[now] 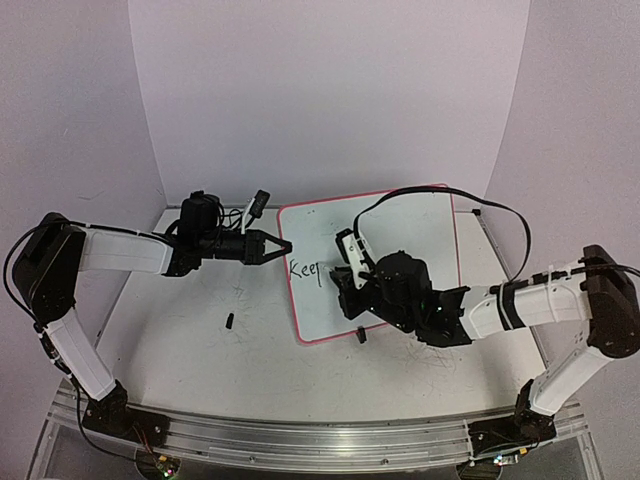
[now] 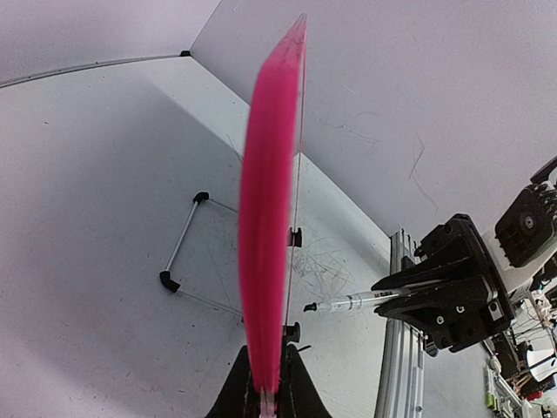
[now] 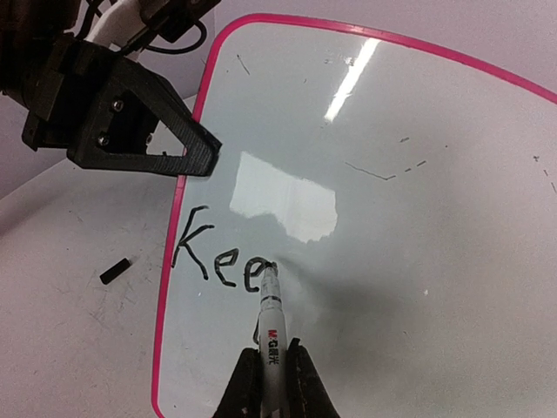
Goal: Write a sentence on the whiteboard
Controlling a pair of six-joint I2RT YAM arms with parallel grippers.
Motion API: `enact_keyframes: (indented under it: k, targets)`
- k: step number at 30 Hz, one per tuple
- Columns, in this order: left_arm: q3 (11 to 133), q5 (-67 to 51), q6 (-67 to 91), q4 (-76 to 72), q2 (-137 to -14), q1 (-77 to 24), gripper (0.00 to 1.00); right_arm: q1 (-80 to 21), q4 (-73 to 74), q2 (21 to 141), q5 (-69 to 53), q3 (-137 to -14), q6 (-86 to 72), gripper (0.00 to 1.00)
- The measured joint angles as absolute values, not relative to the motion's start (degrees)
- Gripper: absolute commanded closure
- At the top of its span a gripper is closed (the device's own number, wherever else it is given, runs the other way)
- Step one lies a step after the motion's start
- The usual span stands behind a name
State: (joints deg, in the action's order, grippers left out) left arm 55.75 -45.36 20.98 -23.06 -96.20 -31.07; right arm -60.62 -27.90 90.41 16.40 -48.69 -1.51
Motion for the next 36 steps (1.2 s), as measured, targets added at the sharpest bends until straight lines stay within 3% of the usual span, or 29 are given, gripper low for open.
enact_keyframes:
  k: [36]
  targets:
    - [55.75, -45.28, 20.99, -23.03, -96.18, -31.05, 0.92, -60.42, -29.92, 93.19, 21.20, -49.41, -1.74, 1.00]
